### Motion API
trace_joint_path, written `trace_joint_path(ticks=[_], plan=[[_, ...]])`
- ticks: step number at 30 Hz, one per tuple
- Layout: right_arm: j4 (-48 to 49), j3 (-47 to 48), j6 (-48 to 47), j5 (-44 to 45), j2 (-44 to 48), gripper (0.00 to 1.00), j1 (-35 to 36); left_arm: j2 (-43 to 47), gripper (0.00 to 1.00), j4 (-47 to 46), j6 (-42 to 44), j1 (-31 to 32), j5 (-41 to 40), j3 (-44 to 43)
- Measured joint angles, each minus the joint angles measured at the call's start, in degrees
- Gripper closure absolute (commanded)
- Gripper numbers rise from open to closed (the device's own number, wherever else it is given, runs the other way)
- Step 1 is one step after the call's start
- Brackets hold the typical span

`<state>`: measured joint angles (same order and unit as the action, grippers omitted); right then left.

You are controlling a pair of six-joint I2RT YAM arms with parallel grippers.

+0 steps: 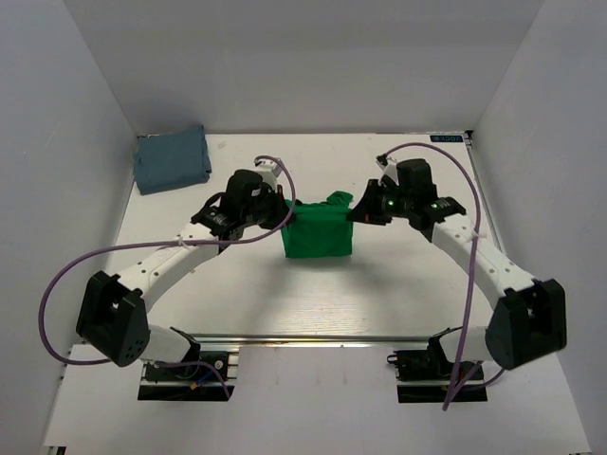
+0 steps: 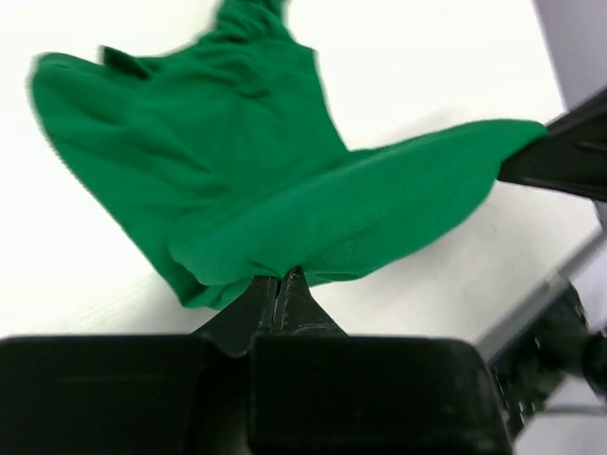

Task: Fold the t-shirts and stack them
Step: Fold the long partially folded tshirt into a neat square

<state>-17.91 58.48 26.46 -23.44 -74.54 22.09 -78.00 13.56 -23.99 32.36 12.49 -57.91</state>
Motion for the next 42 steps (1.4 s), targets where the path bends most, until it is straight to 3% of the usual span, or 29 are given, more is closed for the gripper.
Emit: trace_joint_path(ticks=[11, 26, 27, 28, 29, 30, 31, 33, 38, 42], plan=[[-0.11, 13.57, 0.11, 1.81, -18.93, 1.00, -1.27, -13.79, 1.00, 3.19, -1.53, -1.68, -12.59, -13.00], [-1.11, 22.53, 3.61, 6.27, -31.54, 0.98, -3.39, -36.17, 1.00, 5.92, -1.79, -4.76, -14.36, -30.05], [-1.20, 23.58, 3.85, 6.47, -32.70, 0.61, -3.52, -37.31, 0.85, 6.36, -1.81, -4.96, -14.36, -30.97], [-1.31, 24.57, 4.46, 6.47, -33.88, 0.55, -3.65, -38.64, 0.14, 6.73, -1.81, -5.22, -14.40, -32.17], [-1.44, 25.86, 4.61, 6.69, -35.34, 0.53, -3.85, -39.80, 0.00, 7.04, -1.60, -5.49, -14.47, -33.29], [-1.70, 27.54, 4.61, 6.62, -37.07, 0.49, -4.15, -40.96, 0.00, 7.52, -1.86, -5.92, -14.51, -34.51], [-1.60, 28.96, 4.68, 6.78, -38.66, 0.29, -4.48, -42.32, 0.00, 8.09, -2.23, -6.38, -14.43, -36.04], [-1.68, 31.58, 4.92, 7.41, -41.44, 0.10, -5.11, -44.70, 0.00, 8.96, -1.57, -7.37, -13.20, -38.99], [-1.62, 32.39, 4.50, 10.08, -40.96, 0.10, -5.88, -46.03, 0.00, 9.66, 0.81, -8.90, -9.94, -40.70], [-0.17, 28.24, 4.37, 11.17, -36.37, 0.10, -5.88, -43.10, 0.00, 7.76, 3.34, -8.98, -5.90, -34.34]])
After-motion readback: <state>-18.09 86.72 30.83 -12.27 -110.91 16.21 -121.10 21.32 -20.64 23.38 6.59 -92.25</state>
